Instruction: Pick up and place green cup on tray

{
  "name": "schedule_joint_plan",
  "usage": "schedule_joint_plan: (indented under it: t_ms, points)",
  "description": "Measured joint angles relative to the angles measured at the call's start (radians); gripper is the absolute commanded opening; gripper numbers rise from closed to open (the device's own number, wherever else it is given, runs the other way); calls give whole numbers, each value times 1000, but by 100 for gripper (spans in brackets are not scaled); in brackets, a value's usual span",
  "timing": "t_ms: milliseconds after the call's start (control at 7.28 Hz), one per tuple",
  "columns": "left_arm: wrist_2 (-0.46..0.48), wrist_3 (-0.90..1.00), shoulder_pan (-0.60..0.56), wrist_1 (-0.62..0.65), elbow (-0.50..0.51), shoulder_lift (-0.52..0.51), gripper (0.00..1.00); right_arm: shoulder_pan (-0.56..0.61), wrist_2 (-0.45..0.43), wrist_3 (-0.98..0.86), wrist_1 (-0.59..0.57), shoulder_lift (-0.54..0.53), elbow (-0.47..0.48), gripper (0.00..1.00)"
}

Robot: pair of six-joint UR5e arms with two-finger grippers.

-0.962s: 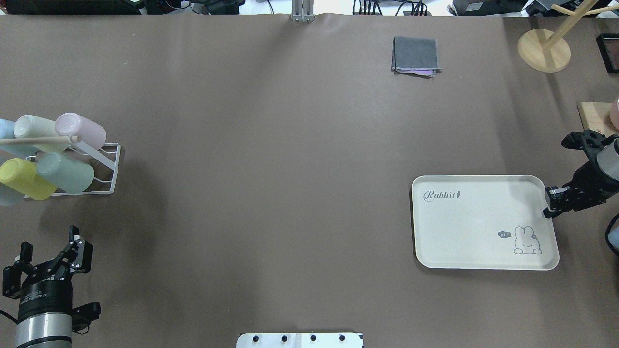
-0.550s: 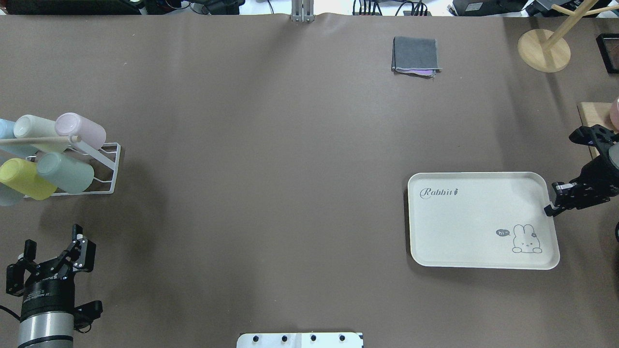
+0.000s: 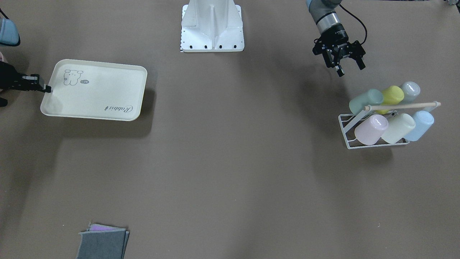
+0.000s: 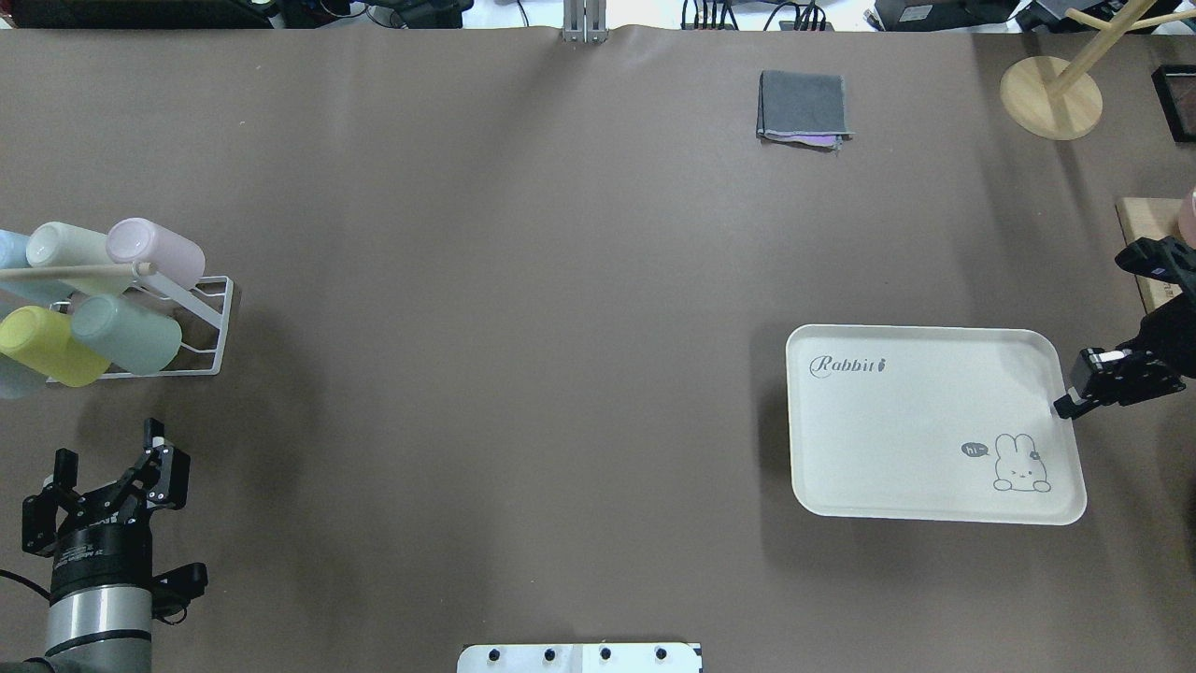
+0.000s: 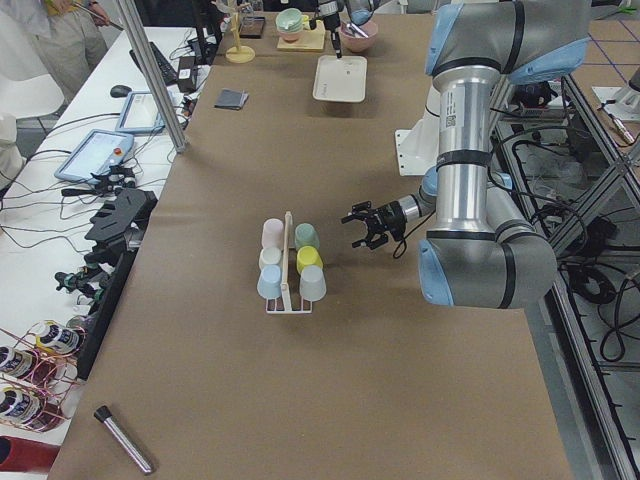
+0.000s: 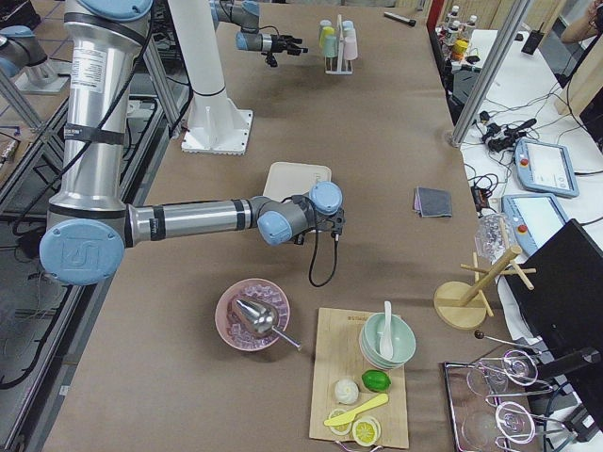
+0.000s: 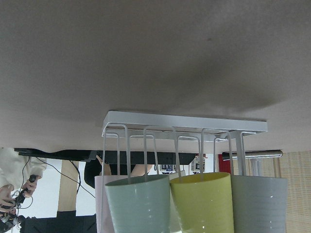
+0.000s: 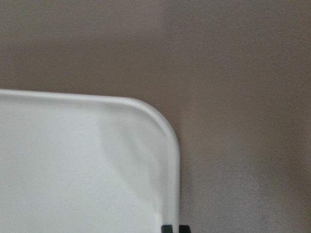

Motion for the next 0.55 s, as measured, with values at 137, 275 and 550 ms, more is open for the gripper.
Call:
schedule_joint_plan:
  t_ms: [137, 275, 550]
  points:
    - [8, 0, -19, -5, 6, -1, 98, 3, 27, -1, 3, 10, 2, 0]
    - [25, 0, -42, -16, 18, -1, 98, 2, 44, 1, 3, 32, 2, 0]
    - [50, 0, -79, -49, 58, -16, 98, -16, 42, 7, -4, 106, -8, 0]
